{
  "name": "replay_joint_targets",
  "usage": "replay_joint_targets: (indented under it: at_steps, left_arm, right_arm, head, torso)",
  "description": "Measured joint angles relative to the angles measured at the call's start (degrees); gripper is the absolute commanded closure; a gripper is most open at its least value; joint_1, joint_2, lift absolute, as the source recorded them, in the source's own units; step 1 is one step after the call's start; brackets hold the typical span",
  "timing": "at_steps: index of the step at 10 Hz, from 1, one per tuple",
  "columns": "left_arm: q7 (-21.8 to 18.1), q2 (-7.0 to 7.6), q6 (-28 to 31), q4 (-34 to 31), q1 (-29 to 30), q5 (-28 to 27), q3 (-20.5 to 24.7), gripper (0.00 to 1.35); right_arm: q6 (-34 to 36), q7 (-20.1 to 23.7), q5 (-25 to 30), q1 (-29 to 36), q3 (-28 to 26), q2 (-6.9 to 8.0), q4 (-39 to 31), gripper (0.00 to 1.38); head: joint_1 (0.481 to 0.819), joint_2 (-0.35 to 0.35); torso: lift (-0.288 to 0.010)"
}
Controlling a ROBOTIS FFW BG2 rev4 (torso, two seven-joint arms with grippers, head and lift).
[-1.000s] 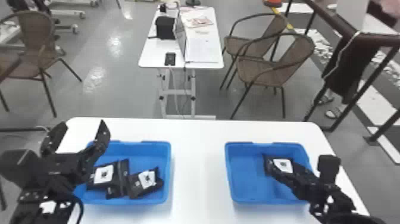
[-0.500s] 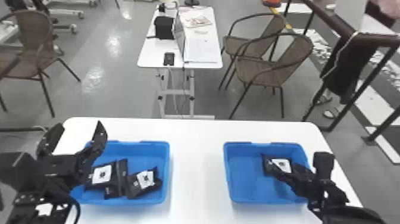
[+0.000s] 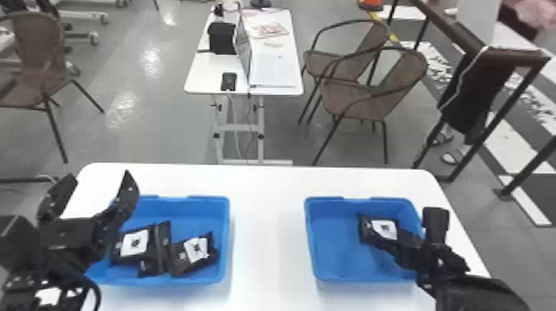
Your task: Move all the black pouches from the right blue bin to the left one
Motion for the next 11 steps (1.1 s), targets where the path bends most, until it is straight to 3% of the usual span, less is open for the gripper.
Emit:
replay_joint_targets:
  at_steps: [2,3,4,5,6,11]
  left_arm:
    - [0.00,0.00,-0.25,0.00,0.23,0.19,0.41,0.19]
    - [0.00,0.00,-0.33,0.00,0.25,0.36,0.58,0.20]
    - [0.00,0.00,-0.33,0.00,0.25,0.51,0.62,0.19]
    - [0.00,0.00,-0.24,0.04,0.25,0.65,0.59,0.20]
    - [0.00,0.00,-0.14,0.16,0.35,1.01,0.59,0.20]
    - [0.00,0.00,-0.94,0.27,0.78,1.52,0.94,0.20]
  right_arm:
    - [2.05,0.27,-0.13,-1.31,0.59,-0.07,2.19,0.44]
    - [3.05,0.61,-0.06,-2.16,1.10,-0.17,2.98,0.62]
    - [3.77,1.76,-0.62,-3.43,1.43,-0.56,4.54,0.89]
    - [4.03,2.43,-2.40,-3.88,1.55,-0.90,5.17,0.96]
    - [4.11,3.07,-5.14,-3.29,1.78,-0.93,4.36,1.13]
    - [6.78,2.20,-9.67,0.98,2.60,-0.18,-2.18,1.13]
  head:
    - [0.695,-0.068]
    - [0.695,-0.061]
    - [0.695,-0.054]
    - [0.695,-0.052]
    - [0.695,-0.050]
    - [0.695,-0.031]
  torso:
    - [0.010]
    - [0.010]
    - [0.010]
    - [0.010]
    - [0.010]
    - [0.010]
